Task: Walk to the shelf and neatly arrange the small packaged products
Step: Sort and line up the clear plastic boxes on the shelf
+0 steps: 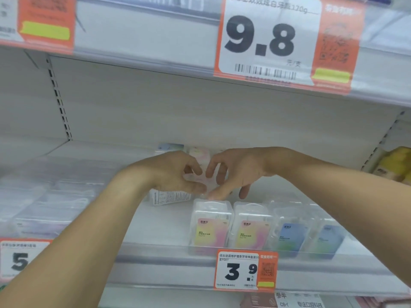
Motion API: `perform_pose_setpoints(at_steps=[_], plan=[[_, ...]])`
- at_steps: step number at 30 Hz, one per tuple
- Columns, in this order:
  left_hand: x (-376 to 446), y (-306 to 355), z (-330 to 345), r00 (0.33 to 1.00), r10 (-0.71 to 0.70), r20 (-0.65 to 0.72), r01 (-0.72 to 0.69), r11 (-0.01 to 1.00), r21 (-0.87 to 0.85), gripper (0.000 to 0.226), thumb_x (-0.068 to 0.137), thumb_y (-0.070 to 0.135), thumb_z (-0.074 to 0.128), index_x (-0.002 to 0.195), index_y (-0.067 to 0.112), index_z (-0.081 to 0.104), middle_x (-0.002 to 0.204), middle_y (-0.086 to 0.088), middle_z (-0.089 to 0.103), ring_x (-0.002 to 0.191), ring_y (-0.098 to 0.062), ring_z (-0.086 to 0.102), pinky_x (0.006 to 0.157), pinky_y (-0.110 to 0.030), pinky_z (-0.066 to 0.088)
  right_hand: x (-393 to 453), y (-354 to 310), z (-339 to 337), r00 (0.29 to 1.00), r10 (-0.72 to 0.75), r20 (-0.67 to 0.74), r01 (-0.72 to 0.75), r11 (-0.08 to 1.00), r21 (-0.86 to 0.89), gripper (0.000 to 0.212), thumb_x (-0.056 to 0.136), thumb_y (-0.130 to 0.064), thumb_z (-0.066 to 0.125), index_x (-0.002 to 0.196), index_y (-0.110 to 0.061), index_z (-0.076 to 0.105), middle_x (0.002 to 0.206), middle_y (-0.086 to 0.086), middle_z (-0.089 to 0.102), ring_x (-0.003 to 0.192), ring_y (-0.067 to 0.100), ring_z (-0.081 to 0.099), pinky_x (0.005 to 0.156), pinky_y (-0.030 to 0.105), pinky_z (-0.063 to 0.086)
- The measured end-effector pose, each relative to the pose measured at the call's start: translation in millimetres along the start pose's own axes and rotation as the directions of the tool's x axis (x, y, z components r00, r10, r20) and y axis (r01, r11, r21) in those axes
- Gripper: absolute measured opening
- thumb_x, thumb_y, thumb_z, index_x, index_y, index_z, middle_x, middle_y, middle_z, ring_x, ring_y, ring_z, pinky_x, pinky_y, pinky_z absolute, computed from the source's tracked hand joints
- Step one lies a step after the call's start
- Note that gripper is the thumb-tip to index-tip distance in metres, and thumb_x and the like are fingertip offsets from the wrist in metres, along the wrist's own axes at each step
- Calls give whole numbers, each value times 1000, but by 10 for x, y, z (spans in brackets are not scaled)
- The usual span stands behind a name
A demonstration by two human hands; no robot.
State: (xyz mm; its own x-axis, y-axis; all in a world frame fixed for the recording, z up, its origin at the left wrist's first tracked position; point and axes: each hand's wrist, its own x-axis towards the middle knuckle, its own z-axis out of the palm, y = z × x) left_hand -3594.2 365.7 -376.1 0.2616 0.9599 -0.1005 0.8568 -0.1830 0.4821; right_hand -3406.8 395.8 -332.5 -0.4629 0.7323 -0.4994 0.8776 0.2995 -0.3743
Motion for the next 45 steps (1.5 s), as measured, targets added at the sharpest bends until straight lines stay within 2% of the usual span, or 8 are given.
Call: perform_pose_setpoints(at_steps=[13, 19, 23, 26, 30, 36, 41, 45], plan=[[-42, -116, -47, 984, -33, -175, 31, 999, -15, 30, 87, 40, 65, 113, 26, 65, 99, 7, 64, 84, -9, 61, 62, -19, 43, 30, -155, 59, 997, 15, 73, -40, 936, 349, 57, 82, -4, 77, 131, -16, 50, 91, 12, 68, 79, 29, 70, 75, 37, 62], [-77, -32, -79, 950, -73, -303, 75, 997, -6, 29, 99, 34, 46, 112, 13, 62, 107, -4, 64, 92, -22, 59, 77, -29, 45, 7, -286, 227, 978, 89, -187, -30, 953, 301, 45, 78, -9, 78, 118, -4, 58, 88, 4, 58, 90, 33, 70, 64, 33, 61], [-110, -69, -186, 830, -244, -501, 139, 961, -238, 41, 102, 29, 35, 75, 6, 54, 76, -11, 56, 67, -27, 50, 58, -31, 35, -146, -152, -51, 876, 148, -460, 141, 832, 537, 6, 82, -12, 66, 77, -12, 62, 69, 1, 56, 61, 17, 54, 57, 23, 44], [-175, -46, -223, 797, -408, -445, 147, 846, -513, 49, 101, 45, 34, 73, 10, 54, 69, -9, 53, 61, -26, 48, 58, -29, 34, -329, -75, -113, 829, 242, -505, 307, 557, 772, 6, 89, -8, 61, 90, -13, 63, 84, 6, 57, 72, 20, 57, 62, 28, 52], [-219, 53, -208, 931, -336, -144, 33, 471, -882, 57, 86, 59, 58, 104, 6, 70, 97, -6, 75, 85, -19, 72, 75, -28, 53, -548, -80, 40, 846, 172, -504, 474, 189, 860, 10, 94, -12, 66, 99, -5, 70, 101, 10, 72, 91, 26, 74, 75, 44, 62], [-214, 322, -202, 965, -215, -147, -135, 69, -988, 23, 94, 19, 59, 107, 1, 66, 116, -14, 70, 101, -21, 69, 90, -36, 57, -543, -96, 303, 775, 190, -602, 588, 131, 798, 35, 80, -9, 79, 112, -3, 66, 106, 12, 73, 87, 25, 75, 68, 34, 61], [-260, 396, -197, 988, 97, -120, -136, 179, -974, 62, 77, 33, 69, 125, -5, 58, 129, -16, 63, 121, -26, 60, 101, -37, 48, -467, -6, 393, 702, 223, -677, 655, 172, 736, 55, 79, -13, 81, 127, -7, 55, 111, 12, 70, 87, 27, 75, 78, 42, 62], [-240, 484, -138, 985, 129, -116, -155, 359, -920, 51, 78, 12, 71, 124, -6, 58, 124, -16, 66, 115, -25, 64, 94, -29, 53, -481, 32, 308, 628, 251, -737, 707, 213, 675, 44, 81, -14, 79, 120, -10, 60, 104, 6, 70, 86, 24, 75, 77, 40, 62]])
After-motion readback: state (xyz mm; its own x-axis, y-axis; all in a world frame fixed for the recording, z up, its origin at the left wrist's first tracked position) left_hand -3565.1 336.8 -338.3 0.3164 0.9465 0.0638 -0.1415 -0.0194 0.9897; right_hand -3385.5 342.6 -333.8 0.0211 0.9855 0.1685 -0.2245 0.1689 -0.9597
